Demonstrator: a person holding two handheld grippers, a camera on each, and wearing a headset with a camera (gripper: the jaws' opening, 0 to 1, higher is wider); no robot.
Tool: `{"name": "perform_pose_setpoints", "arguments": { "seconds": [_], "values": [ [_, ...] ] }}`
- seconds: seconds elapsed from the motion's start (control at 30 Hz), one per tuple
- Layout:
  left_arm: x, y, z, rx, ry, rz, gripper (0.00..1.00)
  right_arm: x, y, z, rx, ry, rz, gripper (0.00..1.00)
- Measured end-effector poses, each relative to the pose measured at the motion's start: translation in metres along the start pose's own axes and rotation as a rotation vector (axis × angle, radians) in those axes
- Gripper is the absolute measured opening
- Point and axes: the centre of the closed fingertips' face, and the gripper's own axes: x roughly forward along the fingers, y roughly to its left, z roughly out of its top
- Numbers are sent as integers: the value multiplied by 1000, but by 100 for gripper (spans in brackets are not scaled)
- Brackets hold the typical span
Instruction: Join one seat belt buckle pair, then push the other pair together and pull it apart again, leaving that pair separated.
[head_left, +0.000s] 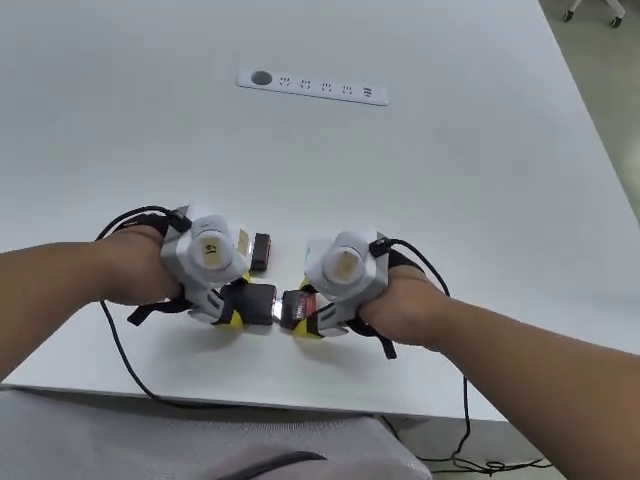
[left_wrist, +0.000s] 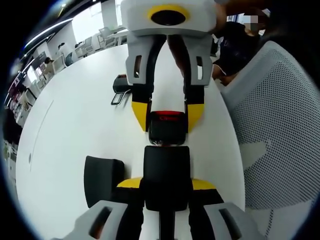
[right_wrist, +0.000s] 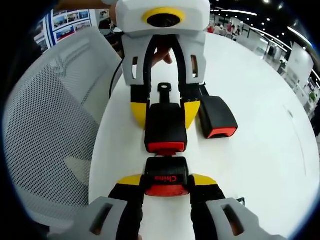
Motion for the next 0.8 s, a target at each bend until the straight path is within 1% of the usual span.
{"name": "perform_pose_setpoints", "arguments": {
  "seconds": [0.13,0.2,0.37,0.43,0.57,0.6,0.67,0.73,0.8],
  "values": [
    [0,-1,0,3,9,-2,35,1,1,1,-13,4,-4,33],
    [0,-1,0,3,8,-1,35,1,1,1,-8,4,-7,33],
    [-3,-2,0,-5,8,19,37,0,1,0,9,4,-18,35],
    [-7,-5,2,-20,-6,21,37,-1,2,-1,8,5,-17,35],
    [-16,-5,5,-37,-31,45,40,-8,7,-1,10,-4,-18,38],
    [-17,-6,6,-41,-36,45,41,-7,6,-1,10,-6,-19,38],
    [-21,-9,7,-48,-38,46,44,-11,8,0,12,-15,-20,39],
    [-24,-10,6,-47,-40,48,46,-14,11,2,0,-16,-14,39],
    [-28,-12,8,-65,-54,36,46,-18,13,3,-27,-10,-19,40]
  ]
}}
